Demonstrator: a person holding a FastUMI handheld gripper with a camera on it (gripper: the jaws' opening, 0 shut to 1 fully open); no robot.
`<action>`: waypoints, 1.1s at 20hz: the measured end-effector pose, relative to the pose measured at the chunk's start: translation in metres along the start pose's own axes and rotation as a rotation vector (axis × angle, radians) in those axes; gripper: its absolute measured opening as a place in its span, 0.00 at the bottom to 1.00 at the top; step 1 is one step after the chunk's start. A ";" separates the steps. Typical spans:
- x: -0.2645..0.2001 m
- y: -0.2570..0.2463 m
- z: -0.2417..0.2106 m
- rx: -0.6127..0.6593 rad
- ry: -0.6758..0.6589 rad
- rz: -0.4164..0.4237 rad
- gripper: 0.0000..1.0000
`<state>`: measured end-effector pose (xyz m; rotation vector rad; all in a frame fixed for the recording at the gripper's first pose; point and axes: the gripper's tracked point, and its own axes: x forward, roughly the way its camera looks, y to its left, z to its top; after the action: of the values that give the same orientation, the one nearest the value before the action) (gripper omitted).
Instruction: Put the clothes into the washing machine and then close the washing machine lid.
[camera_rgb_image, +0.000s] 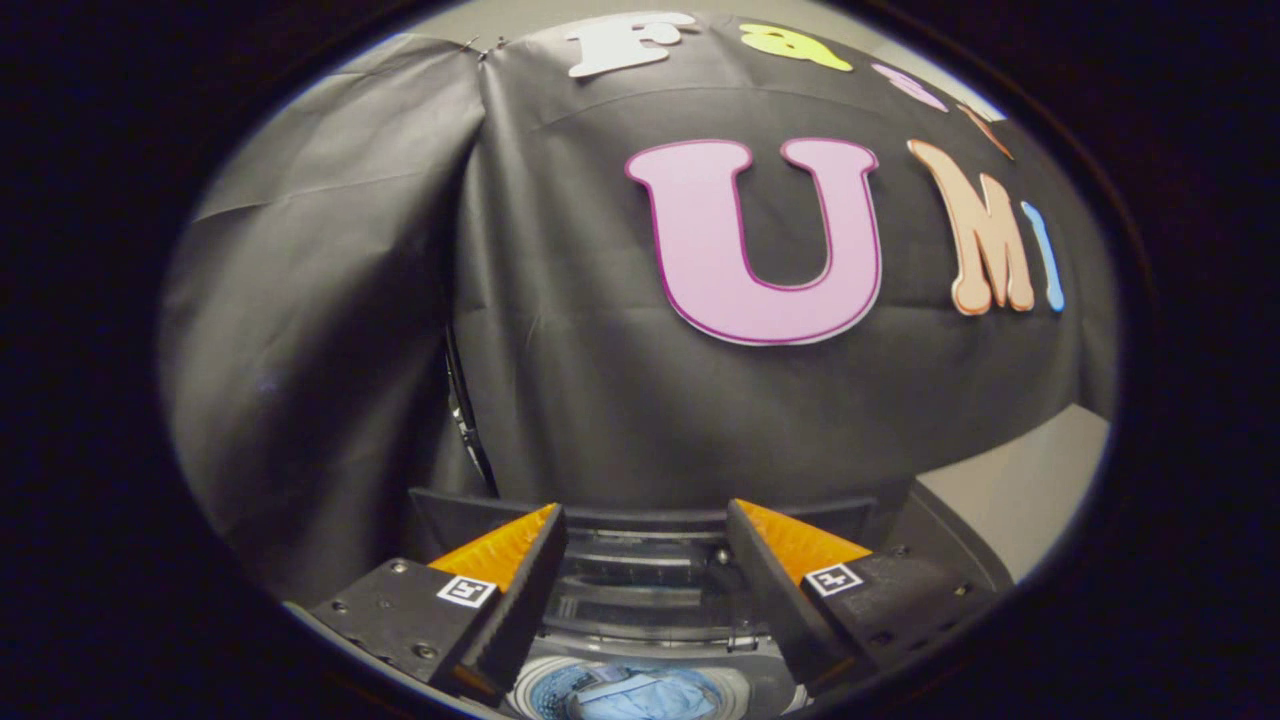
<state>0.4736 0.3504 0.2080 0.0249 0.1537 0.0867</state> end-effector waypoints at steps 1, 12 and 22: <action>0.010 0.000 0.001 -0.004 0.000 -0.007 0.97; 0.069 -0.030 -0.017 0.015 0.052 -0.130 0.97; 0.044 -0.025 -0.024 0.007 0.104 -0.107 0.98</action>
<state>0.5154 0.3295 0.1765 0.0188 0.2586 -0.0194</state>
